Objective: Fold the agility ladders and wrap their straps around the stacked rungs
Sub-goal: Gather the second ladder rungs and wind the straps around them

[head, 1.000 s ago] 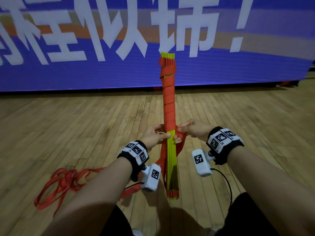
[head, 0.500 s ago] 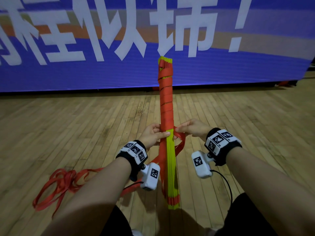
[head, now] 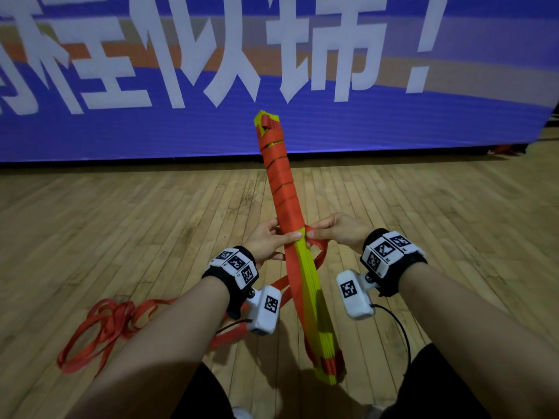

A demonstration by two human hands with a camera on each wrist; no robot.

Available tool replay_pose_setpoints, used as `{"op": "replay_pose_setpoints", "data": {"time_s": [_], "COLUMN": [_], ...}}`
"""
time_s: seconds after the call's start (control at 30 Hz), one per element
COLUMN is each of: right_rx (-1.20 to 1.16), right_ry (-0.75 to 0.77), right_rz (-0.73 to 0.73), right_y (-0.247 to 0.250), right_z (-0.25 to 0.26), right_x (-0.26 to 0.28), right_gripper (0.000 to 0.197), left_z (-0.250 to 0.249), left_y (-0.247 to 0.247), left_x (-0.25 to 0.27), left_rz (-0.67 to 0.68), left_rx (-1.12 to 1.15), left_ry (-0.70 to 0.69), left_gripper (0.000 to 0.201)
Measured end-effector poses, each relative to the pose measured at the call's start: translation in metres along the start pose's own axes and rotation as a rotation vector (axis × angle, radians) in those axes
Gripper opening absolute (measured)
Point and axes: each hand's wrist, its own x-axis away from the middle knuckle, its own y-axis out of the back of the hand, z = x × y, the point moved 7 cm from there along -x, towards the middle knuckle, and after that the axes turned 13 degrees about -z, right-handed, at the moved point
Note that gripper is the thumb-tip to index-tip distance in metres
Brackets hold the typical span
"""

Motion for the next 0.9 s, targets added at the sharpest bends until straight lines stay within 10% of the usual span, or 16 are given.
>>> {"op": "replay_pose_setpoints", "data": {"time_s": [0.3,0.6,0.9], "right_rx": [0.002,0.151,0.130], "right_ry": [-0.005,-0.025,0.038], "right_rz": [-0.006,-0.007,-0.084], "right_y": [0.004,0.005,0.001], "right_z": [-0.005,-0.005,0.003], "right_x": [-0.001,0.002,0.000], "right_gripper": [0.011,0.016,0.019], "left_z": [0.001,-0.004,-0.003], "left_y": [-0.003,0.011,0.012], "left_x": [0.002,-0.007,-0.006], "left_rz": [0.129,-0.087,-0.231], "left_rx": [0.082,-0.213,-0.003], "left_ry": [0.089,-0.034,-0.023], "left_gripper": [0.038,0.039,0.046]}}
